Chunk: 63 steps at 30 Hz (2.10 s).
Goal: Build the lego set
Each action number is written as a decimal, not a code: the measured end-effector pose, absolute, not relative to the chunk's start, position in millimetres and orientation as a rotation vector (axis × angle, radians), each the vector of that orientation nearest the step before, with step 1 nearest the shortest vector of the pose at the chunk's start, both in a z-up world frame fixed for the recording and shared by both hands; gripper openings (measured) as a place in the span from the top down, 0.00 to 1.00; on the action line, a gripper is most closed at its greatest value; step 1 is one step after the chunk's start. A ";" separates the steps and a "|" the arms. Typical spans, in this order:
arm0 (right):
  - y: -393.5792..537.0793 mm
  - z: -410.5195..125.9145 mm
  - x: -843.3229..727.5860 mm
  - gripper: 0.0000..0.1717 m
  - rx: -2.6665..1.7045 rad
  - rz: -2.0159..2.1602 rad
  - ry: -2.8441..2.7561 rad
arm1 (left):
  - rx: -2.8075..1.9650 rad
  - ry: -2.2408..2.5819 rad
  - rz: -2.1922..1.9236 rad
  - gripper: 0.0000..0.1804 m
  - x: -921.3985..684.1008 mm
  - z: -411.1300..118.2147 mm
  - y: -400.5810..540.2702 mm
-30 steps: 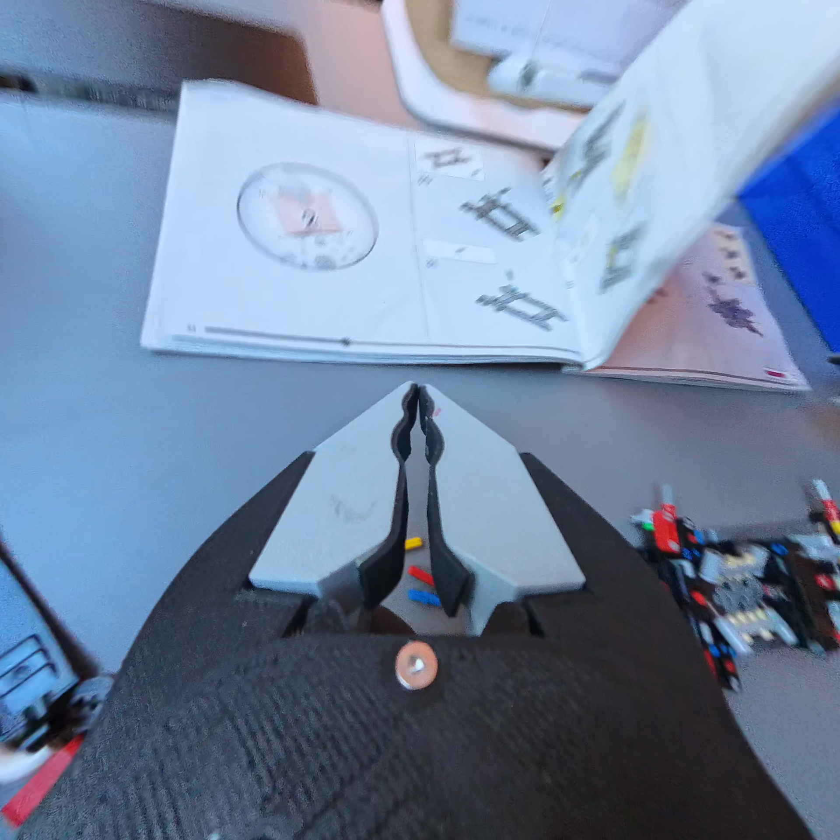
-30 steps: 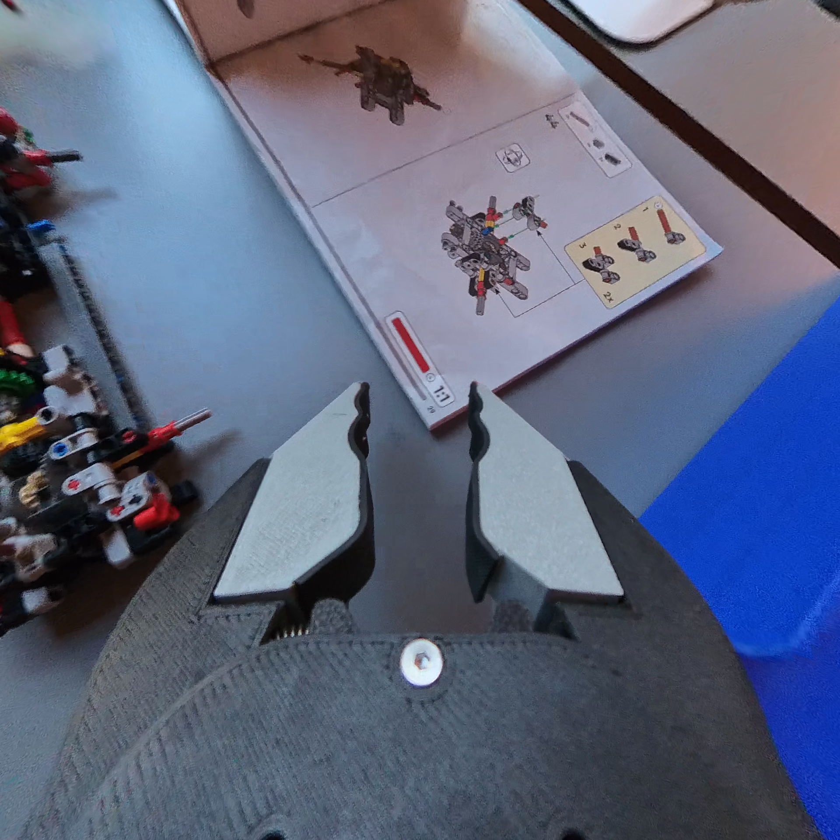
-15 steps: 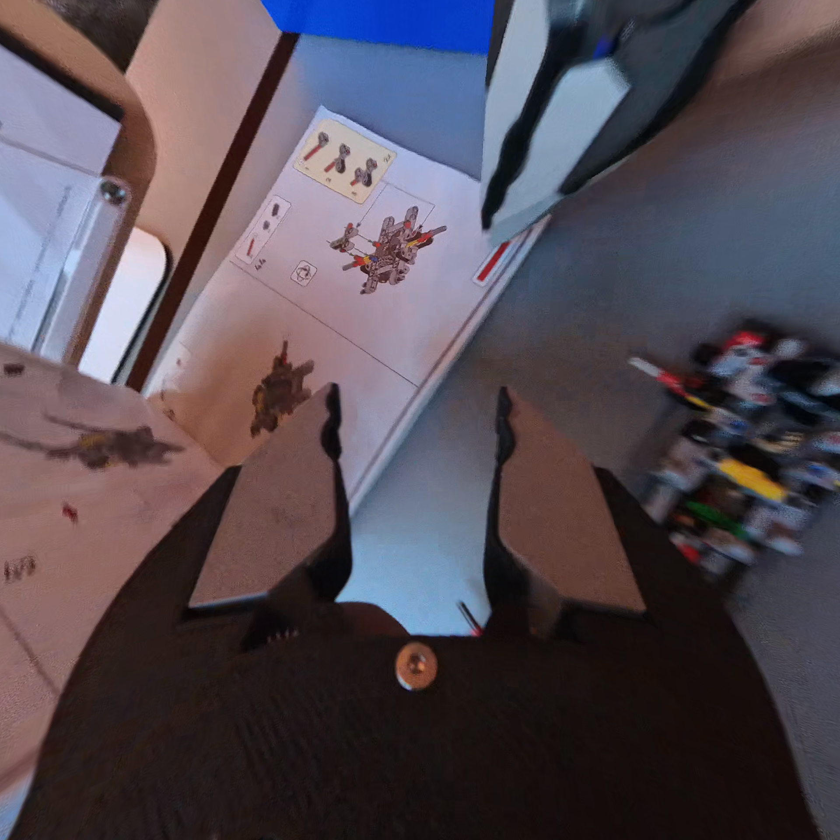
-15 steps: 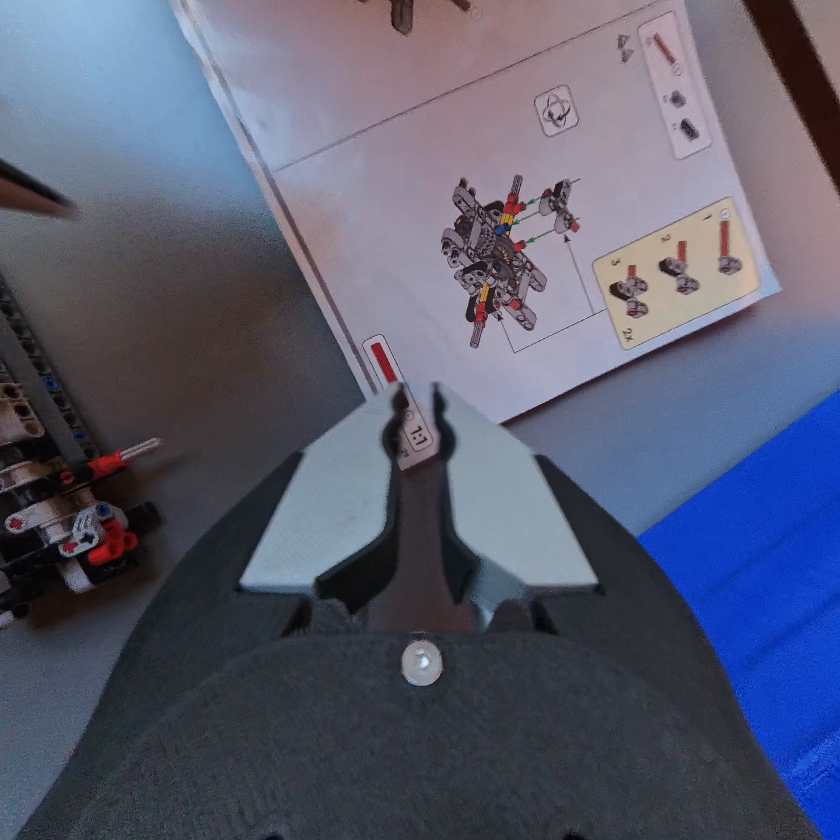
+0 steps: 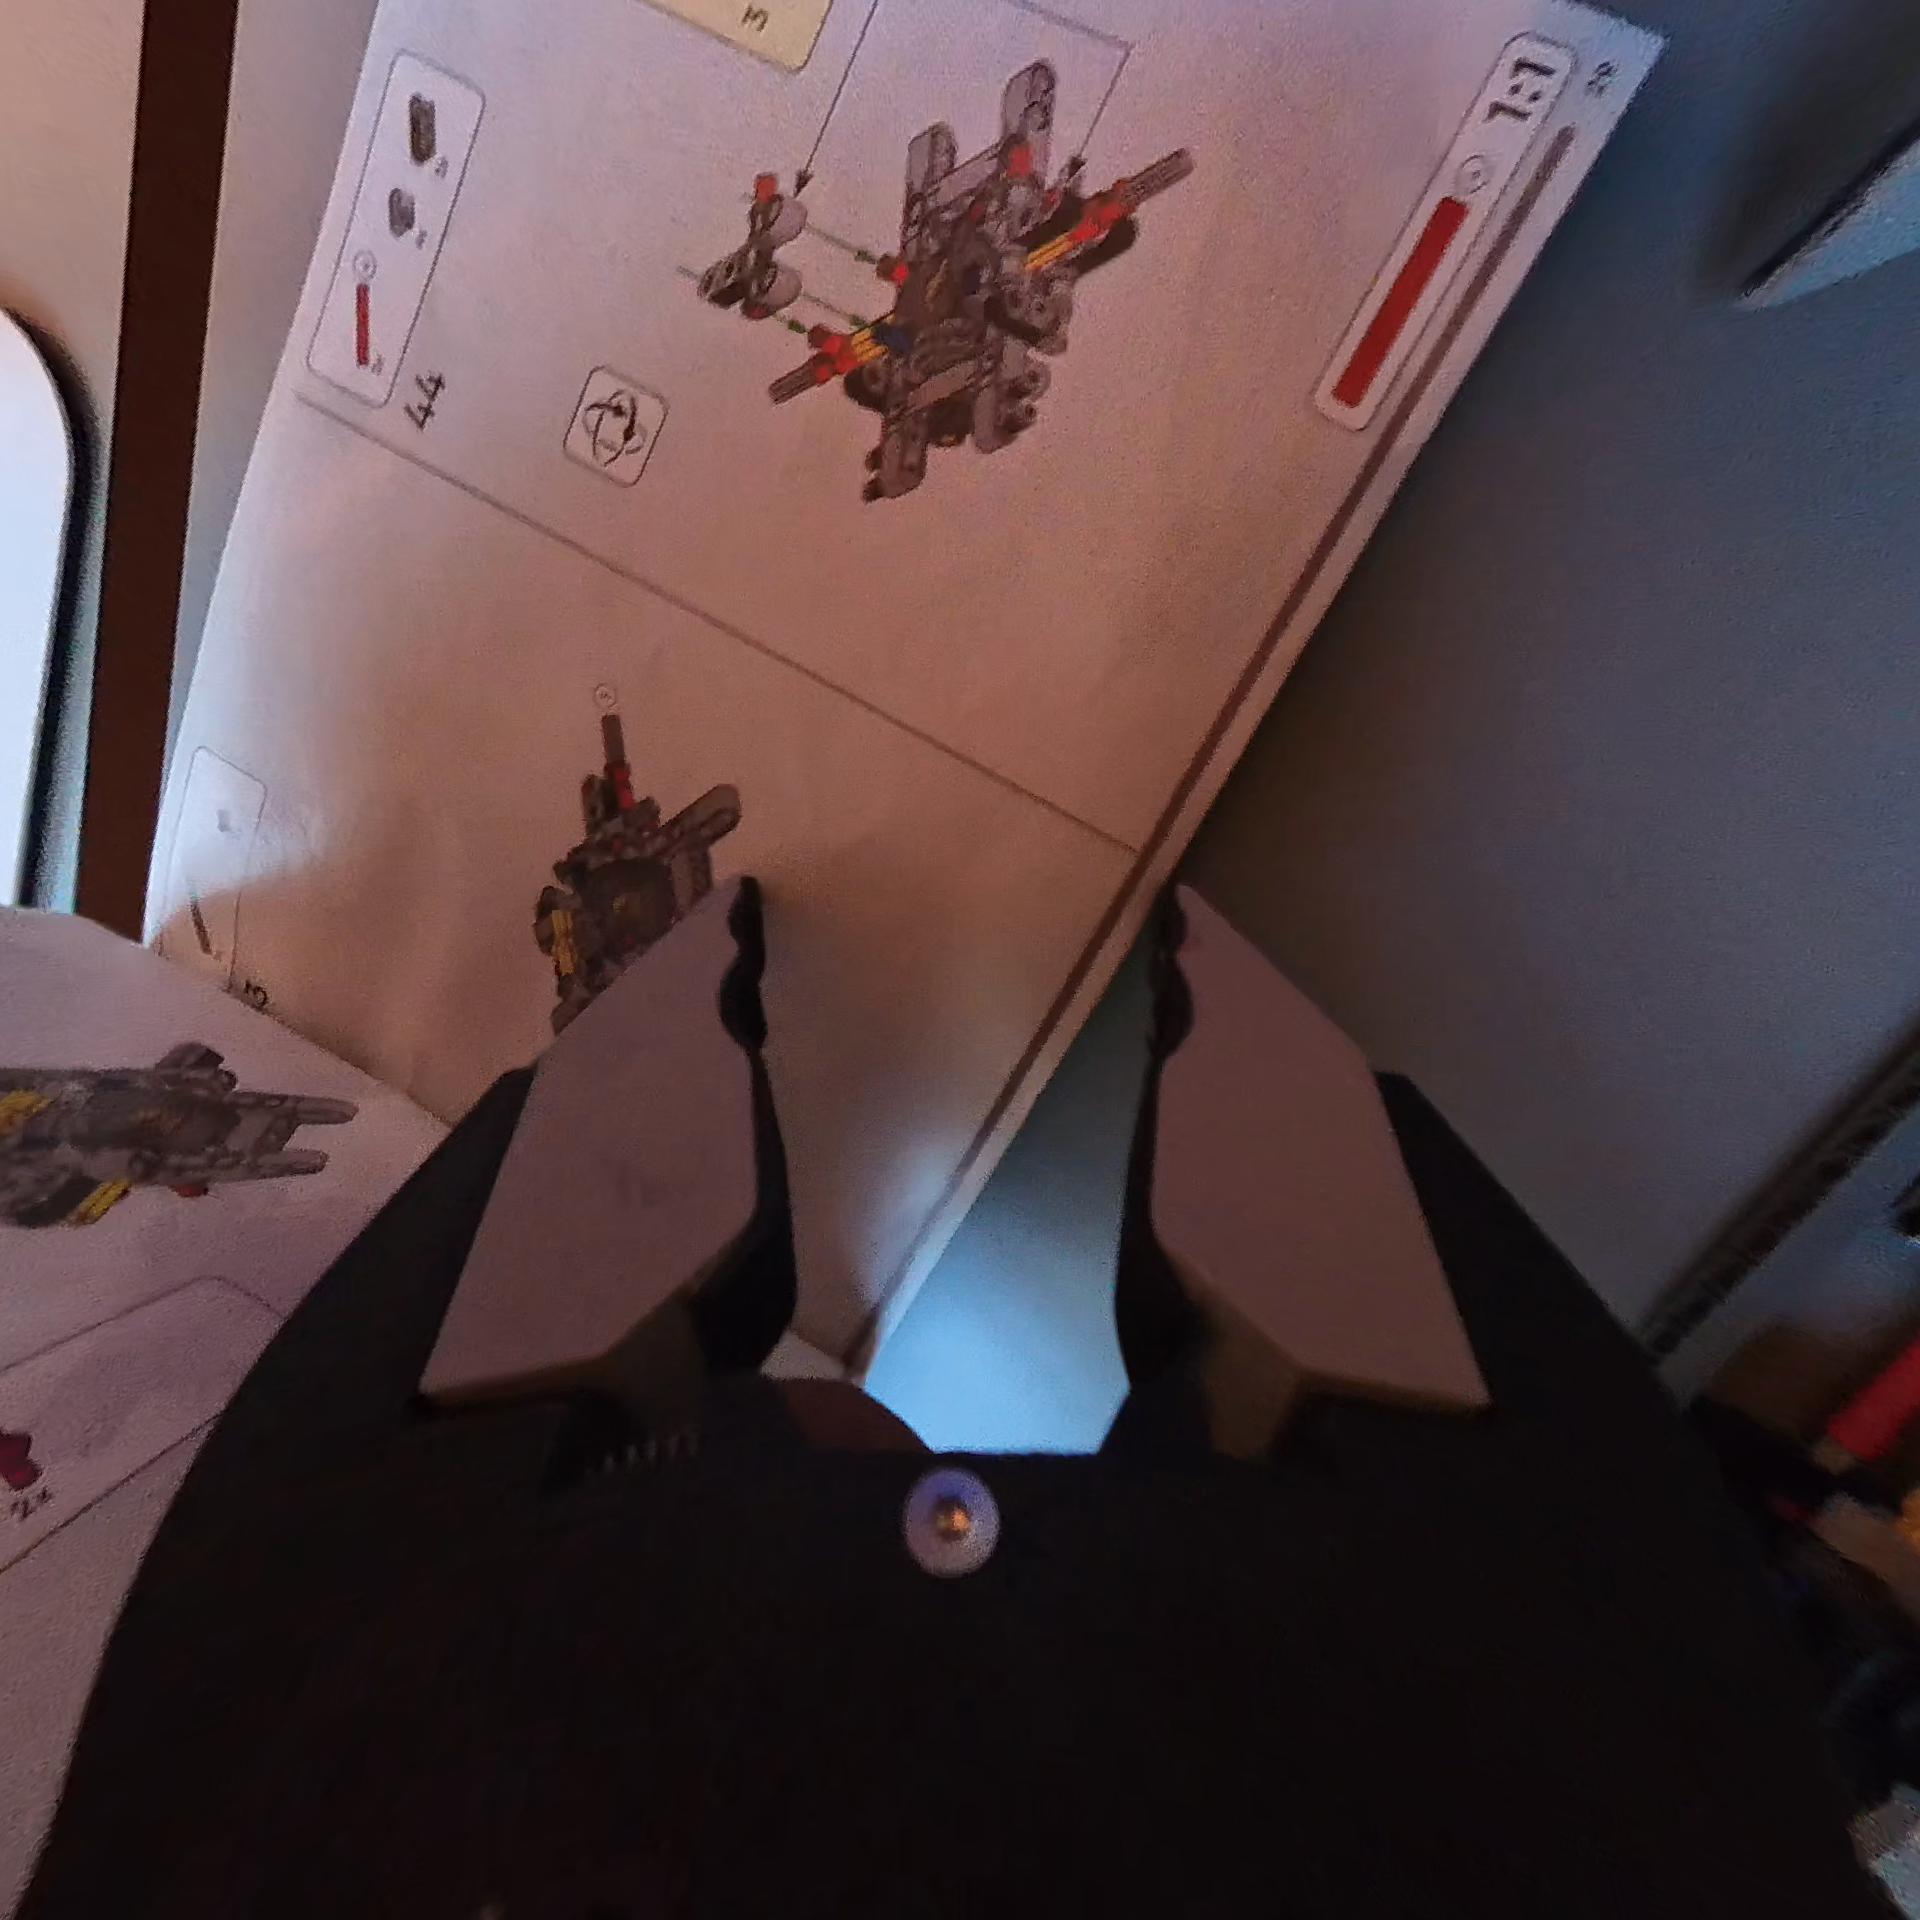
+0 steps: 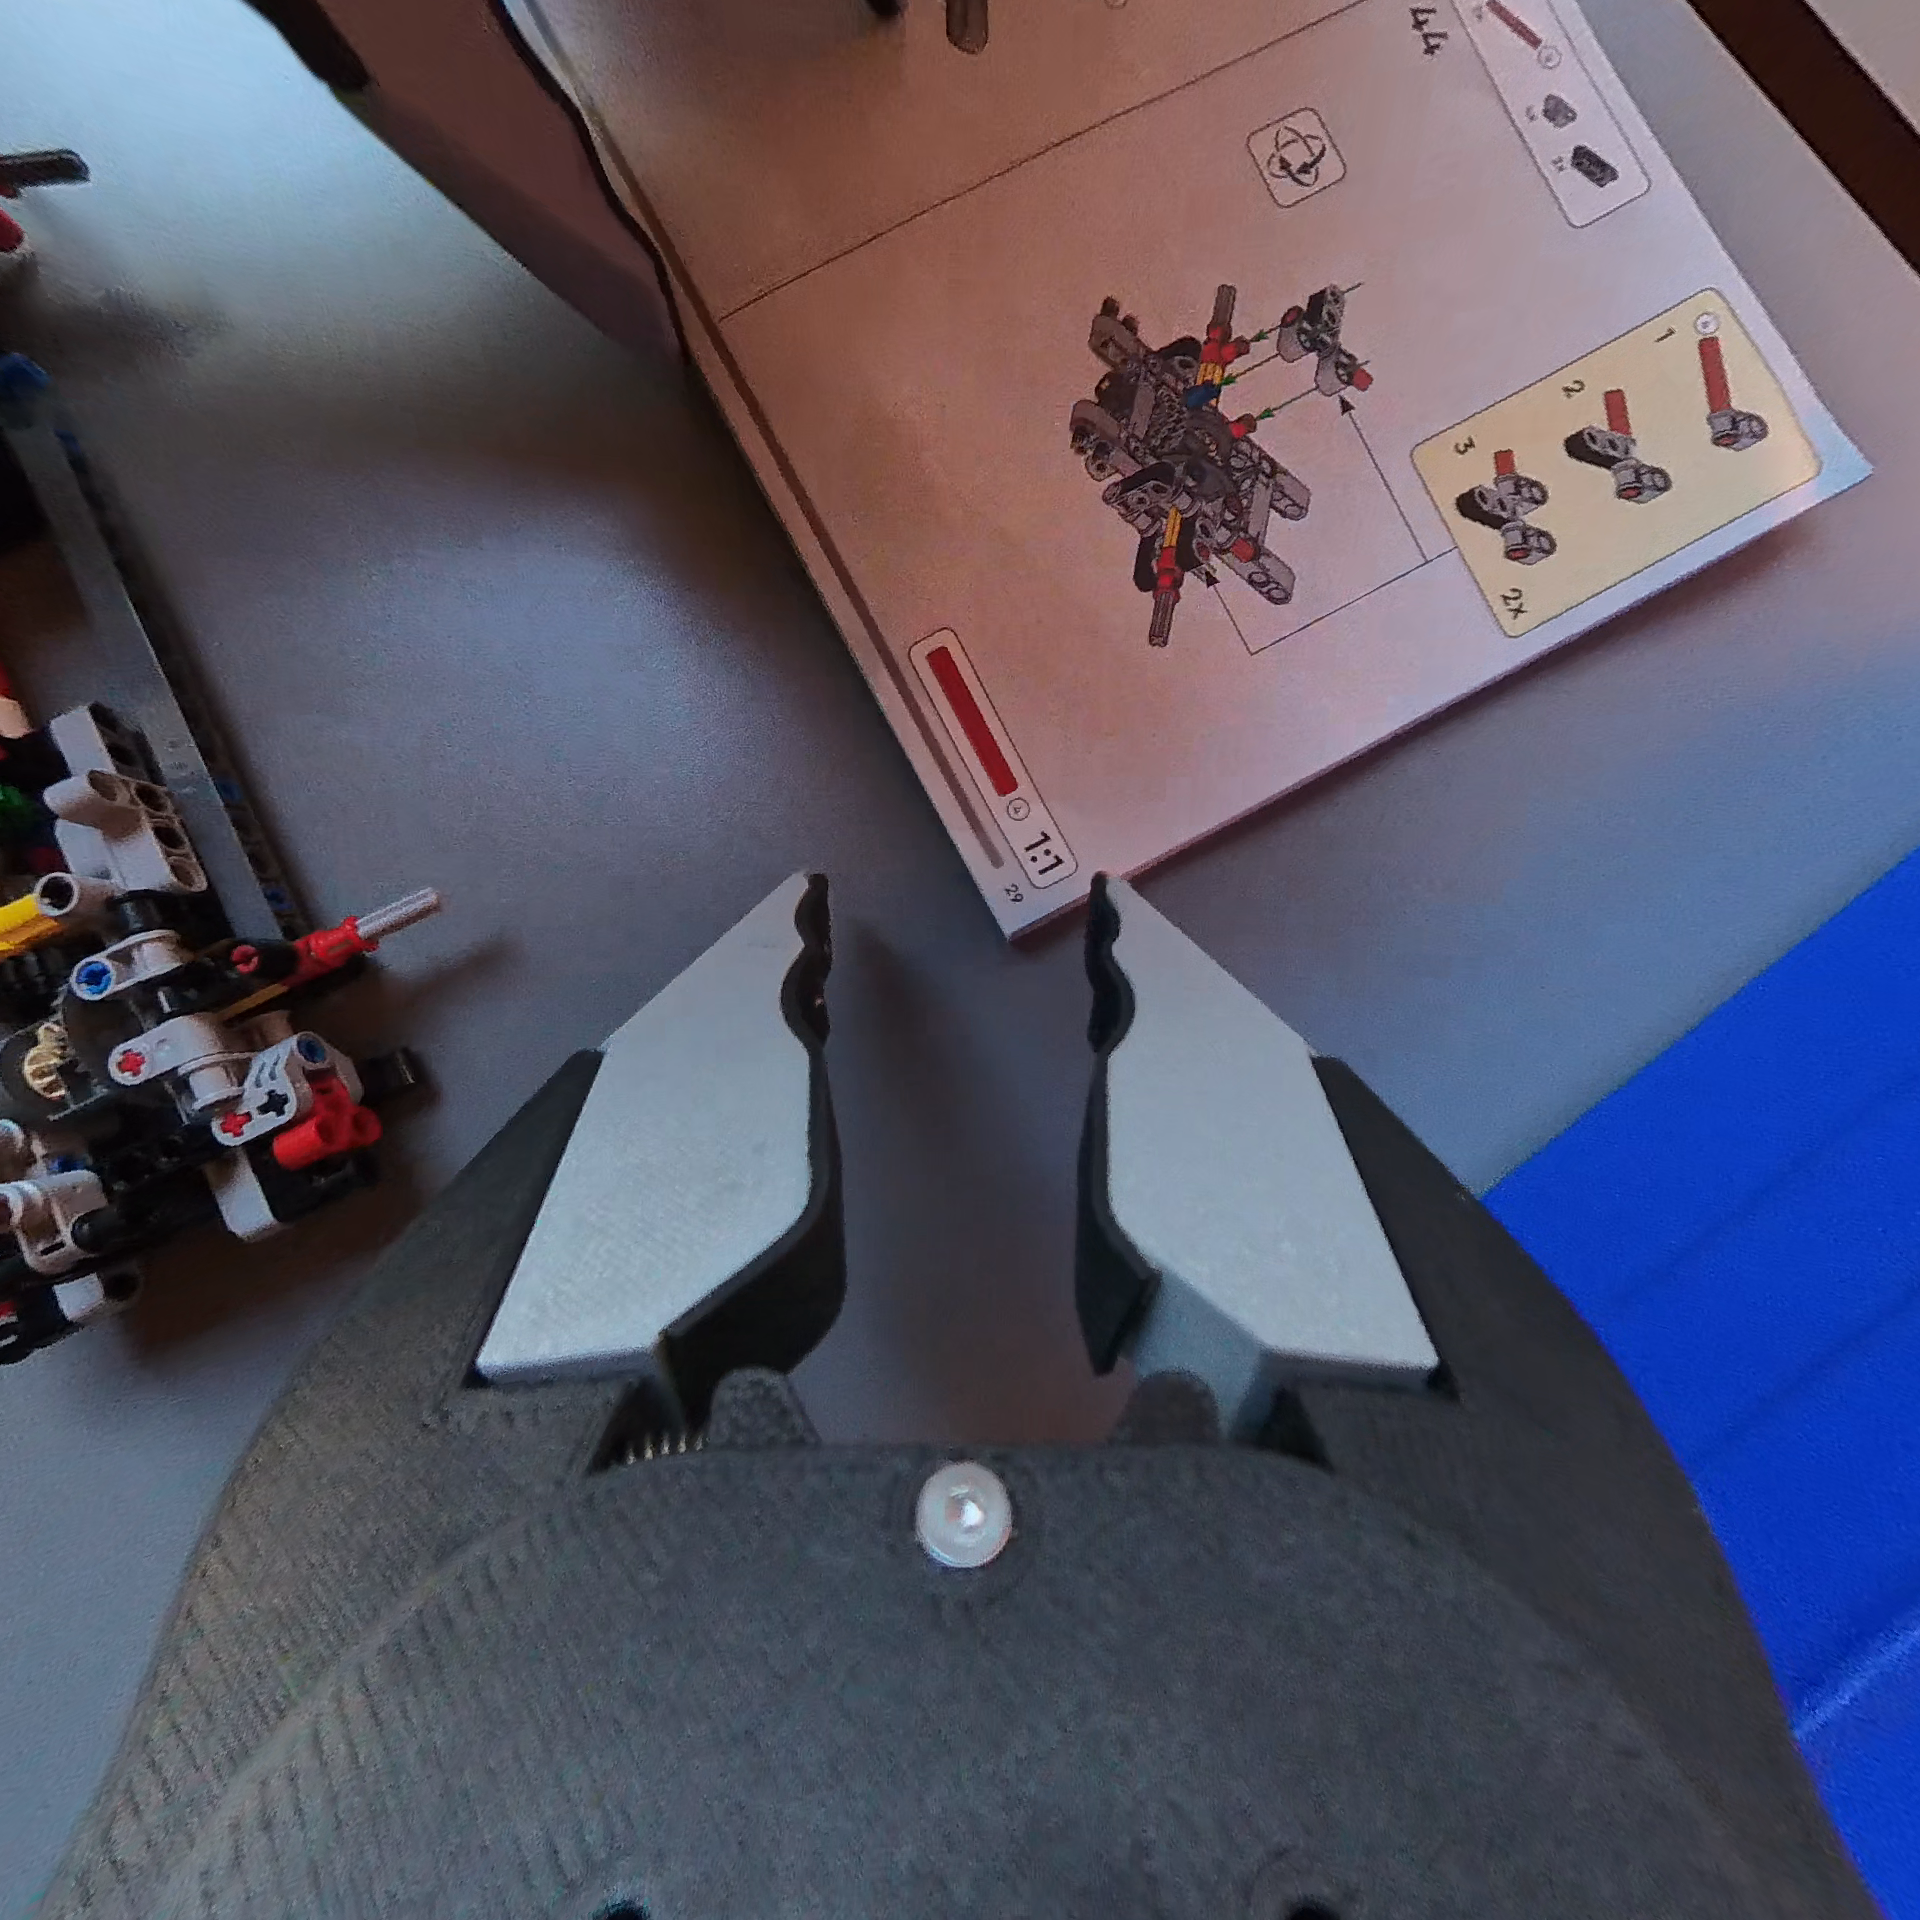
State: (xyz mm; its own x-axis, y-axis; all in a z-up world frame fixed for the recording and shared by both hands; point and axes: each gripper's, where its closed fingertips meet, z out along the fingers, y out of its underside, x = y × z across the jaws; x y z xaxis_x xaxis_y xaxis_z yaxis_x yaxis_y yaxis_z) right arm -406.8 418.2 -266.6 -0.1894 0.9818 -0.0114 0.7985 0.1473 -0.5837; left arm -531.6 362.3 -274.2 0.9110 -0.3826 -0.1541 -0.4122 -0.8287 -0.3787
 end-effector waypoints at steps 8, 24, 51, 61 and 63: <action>419.2 -269.5 -402.2 0.73 -1.731 0.734 -2.043 | -2.644 0.491 -0.105 0.53 -538.7 -267.3 363.8; 418.4 -256.0 -404.9 0.74 -1.726 0.835 -1.965 | -2.521 0.344 -0.274 0.79 -538.9 -245.3 353.7; 405.4 -253.8 -418.3 0.76 -1.647 0.870 -1.925 | -1.843 -0.740 -0.314 1.00 -642.0 -190.8 273.3; 396.2 -252.8 -448.2 0.75 -1.638 0.856 -1.985 | -1.963 -0.922 -0.354 1.00 -642.9 -228.1 223.6; 400.7 -261.9 -452.7 0.75 -1.656 0.776 -2.008 | -1.943 -0.945 -0.388 1.00 -641.0 -227.0 217.9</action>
